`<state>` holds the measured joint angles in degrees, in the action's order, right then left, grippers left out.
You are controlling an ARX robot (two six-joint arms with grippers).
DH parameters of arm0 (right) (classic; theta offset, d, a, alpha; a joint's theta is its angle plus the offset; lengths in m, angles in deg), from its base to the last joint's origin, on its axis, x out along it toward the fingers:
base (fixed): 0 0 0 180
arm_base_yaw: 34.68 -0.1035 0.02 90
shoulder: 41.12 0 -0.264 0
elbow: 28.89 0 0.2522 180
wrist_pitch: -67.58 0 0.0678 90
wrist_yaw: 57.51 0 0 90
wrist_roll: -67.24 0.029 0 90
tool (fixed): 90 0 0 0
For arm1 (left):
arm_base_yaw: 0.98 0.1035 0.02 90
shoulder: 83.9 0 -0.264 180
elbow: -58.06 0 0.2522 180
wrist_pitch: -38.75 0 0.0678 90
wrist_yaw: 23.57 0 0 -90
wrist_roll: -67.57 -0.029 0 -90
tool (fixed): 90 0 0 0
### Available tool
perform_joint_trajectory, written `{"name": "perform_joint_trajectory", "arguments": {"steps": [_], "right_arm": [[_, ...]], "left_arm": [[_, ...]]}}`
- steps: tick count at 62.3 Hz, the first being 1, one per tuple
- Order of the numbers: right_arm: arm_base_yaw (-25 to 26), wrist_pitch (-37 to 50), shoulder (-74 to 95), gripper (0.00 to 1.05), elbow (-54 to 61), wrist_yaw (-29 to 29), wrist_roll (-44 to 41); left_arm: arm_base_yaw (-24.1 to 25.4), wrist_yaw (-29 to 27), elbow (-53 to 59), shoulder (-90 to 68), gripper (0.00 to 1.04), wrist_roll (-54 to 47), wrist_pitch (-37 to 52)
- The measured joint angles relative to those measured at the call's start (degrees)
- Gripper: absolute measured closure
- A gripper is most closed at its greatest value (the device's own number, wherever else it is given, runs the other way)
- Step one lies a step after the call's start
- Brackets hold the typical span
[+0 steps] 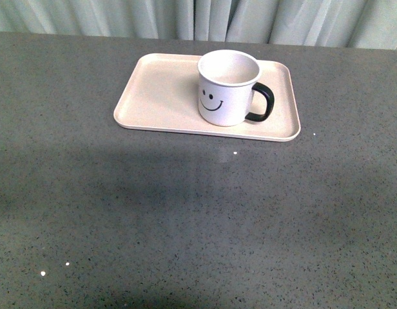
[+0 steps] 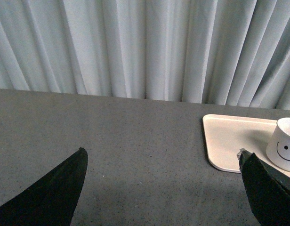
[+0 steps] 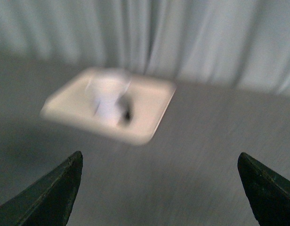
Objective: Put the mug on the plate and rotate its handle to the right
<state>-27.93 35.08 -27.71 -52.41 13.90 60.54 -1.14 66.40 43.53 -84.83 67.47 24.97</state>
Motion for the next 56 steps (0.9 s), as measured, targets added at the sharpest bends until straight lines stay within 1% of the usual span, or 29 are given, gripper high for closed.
{"name": "perform_joint_trajectory", "arguments": {"steps": [1, 3, 4, 5, 8, 10, 16, 18, 22, 27, 31, 37, 44, 56], "right_arm": [[1.0, -2.3, 2.7, 0.09, -1.4, -2.1, -0.8], [4.5, -8.3, 12.6, 0.09, -6.4, -9.3, -2.6], [5.9, -8.8, 17.2, 0.09, -8.5, -11.5, -3.3], [6.4, -8.6, 19.3, 0.09, -9.5, -12.3, -3.5], [8.5, -4.7, 28.9, 0.09, -14.5, -12.6, -4.2], [9.3, -0.3, 35.6, 0.09, -18.4, -11.9, -4.5], [9.4, 8.5, 48.1, 0.09, -25.8, -9.6, -4.5], [8.8, 10.4, 53.1, 0.09, -29.0, -9.0, -4.5], [6.9, 11.0, 60.0, 0.09, -33.6, -7.8, -5.1], [3.5, 12.0, 68.6, 0.09, -39.2, -5.9, -5.7], [0.5, 12.3, 74.5, 0.09, -43.4, -3.1, -6.2], [-4.0, 10.5, 83.4, 0.09, -51.1, -0.3, -6.2], [-8.0, 8.0, 91.8, 0.09, -59.6, 2.5, -5.3], [-11.1, 4.1, 102.0, 0.09, -71.2, 5.9, -1.9]], "left_arm": [[0.0, 0.0, 0.0, 0.0, 0.1, 0.0, 0.0], [0.0, 0.2, 0.0, 0.0, 0.09, 0.0, 0.0], [0.0, 0.1, 0.0, 0.0, 0.09, 0.0, 0.0], [0.0, 0.1, 0.0, 0.0, 0.09, 0.0, 0.0], [0.0, 0.1, 0.0, 0.0, 0.09, 0.0, 0.0], [0.0, 0.0, 0.0, 0.0, 0.09, 0.0, 0.0], [0.0, 0.0, 0.0, 0.0, 0.09, 0.0, 0.0], [0.0, 0.0, 0.0, 0.0, 0.09, 0.0, 0.0], [0.0, 0.0, 0.0, 0.0, 0.09, 0.0, 0.0], [0.0, 0.1, 0.0, 0.0, 0.09, 0.0, 0.0], [0.0, 0.1, 0.0, 0.0, 0.09, 0.0, 0.0], [0.0, 0.0, 0.0, 0.0, 0.09, 0.0, 0.0], [0.0, 0.0, 0.0, 0.0, 0.09, 0.0, 0.0], [0.0, 0.0, 0.0, 0.0, 0.09, 0.0, 0.0]]}}
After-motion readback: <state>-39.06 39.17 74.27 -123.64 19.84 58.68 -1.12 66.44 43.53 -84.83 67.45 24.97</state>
